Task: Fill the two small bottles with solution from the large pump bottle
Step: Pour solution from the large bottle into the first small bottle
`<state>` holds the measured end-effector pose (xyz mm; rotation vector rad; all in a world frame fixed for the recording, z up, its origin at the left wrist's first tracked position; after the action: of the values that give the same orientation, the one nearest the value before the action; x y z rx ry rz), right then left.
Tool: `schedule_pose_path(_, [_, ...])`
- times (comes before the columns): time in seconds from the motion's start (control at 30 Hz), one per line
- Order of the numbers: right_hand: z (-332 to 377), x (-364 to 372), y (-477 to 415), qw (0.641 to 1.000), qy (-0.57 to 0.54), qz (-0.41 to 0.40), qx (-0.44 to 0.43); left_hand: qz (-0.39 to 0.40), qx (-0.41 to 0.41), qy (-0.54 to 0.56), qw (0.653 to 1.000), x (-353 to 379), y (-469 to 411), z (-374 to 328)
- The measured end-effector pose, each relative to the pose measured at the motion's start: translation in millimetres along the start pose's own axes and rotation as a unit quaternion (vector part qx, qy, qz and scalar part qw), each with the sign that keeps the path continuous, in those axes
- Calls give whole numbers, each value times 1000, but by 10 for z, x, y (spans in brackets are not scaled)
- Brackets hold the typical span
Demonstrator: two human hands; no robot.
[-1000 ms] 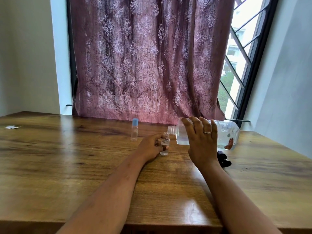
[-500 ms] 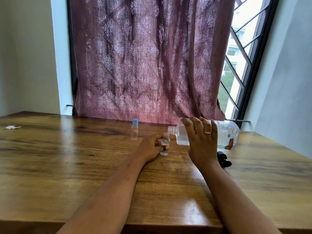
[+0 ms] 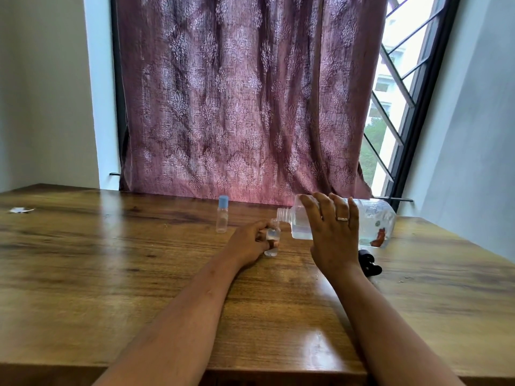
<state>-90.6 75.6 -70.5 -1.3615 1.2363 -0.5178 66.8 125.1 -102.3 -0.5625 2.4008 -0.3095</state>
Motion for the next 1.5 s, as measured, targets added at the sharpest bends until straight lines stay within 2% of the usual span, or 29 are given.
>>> schedule_pose_path(1.5, [-17, 24, 44, 1000, -7, 0, 14, 15, -13, 23, 1000, 3, 31, -38])
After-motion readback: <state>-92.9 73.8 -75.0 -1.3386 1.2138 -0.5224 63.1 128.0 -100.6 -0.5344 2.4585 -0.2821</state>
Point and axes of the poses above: each hand's wrist, its own y-axis away from the middle knuckle, its own x-axis out of the palm, z = x × y, the point moved 4 cm from there along -y, towards the middle knuckle, and after that the axes turned 3 degrees about -z, right-handed, at the moved point
